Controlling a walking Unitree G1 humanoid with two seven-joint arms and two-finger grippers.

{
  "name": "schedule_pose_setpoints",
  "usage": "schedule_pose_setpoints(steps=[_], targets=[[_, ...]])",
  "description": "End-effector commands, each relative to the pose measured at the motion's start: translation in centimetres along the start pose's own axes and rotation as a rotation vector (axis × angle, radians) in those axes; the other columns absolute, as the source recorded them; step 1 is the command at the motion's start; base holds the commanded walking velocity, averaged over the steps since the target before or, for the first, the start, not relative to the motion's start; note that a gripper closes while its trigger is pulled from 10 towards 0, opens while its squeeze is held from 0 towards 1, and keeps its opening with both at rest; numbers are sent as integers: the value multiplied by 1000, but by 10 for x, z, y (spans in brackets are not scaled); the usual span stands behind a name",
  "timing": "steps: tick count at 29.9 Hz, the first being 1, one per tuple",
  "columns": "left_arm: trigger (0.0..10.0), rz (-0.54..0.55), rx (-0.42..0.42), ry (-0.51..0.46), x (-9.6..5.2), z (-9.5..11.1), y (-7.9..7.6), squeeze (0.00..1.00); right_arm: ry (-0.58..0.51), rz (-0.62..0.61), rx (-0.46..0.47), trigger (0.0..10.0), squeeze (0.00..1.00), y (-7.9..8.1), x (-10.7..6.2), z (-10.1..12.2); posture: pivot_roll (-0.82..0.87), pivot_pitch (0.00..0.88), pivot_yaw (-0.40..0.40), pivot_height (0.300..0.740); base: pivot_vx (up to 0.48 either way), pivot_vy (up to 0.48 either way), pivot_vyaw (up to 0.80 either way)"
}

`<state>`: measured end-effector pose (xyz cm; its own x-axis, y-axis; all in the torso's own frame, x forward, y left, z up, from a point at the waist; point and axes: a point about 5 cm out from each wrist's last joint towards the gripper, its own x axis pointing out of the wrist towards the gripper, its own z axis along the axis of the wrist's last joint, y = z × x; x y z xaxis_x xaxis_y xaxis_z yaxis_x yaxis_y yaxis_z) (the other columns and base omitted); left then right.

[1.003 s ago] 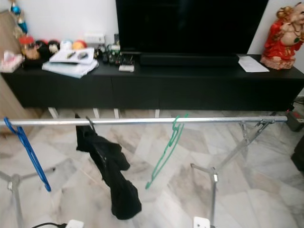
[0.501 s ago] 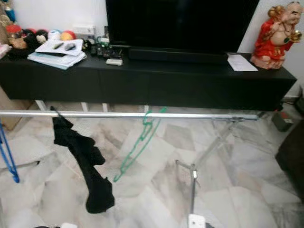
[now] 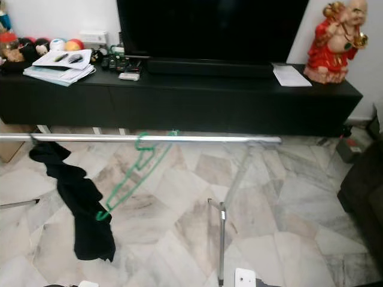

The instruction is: Hang hanger

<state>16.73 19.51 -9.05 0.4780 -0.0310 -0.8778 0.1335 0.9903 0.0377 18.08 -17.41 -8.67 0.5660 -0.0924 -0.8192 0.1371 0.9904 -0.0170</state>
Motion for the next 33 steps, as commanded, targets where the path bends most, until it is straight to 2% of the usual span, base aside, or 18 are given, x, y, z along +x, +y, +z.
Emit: schedule_pose_setpoints(steps=[1,23,29,33], targets=[[10000,-17,-4,53,0,-14,-7,0,10,-4,5,10000,0,-1,0,-1,-79,99,-16,740,0,0,-788],[10000,-25,20,50,-1,-15,-8,0,22,2,-9,10000,0,-1,0,-2,-80,91,-13,740,0,0,-782],[10000,-24,25,52,-1,-16,-8,0,26,3,-13,10000,0,-1,0,-3,-80,82,-13,740,0,-364,-775],[10000,-23,15,55,-1,-16,-7,0,26,3,-15,10000,0,-1,0,-3,-78,82,-12,740,0,0,-775]])
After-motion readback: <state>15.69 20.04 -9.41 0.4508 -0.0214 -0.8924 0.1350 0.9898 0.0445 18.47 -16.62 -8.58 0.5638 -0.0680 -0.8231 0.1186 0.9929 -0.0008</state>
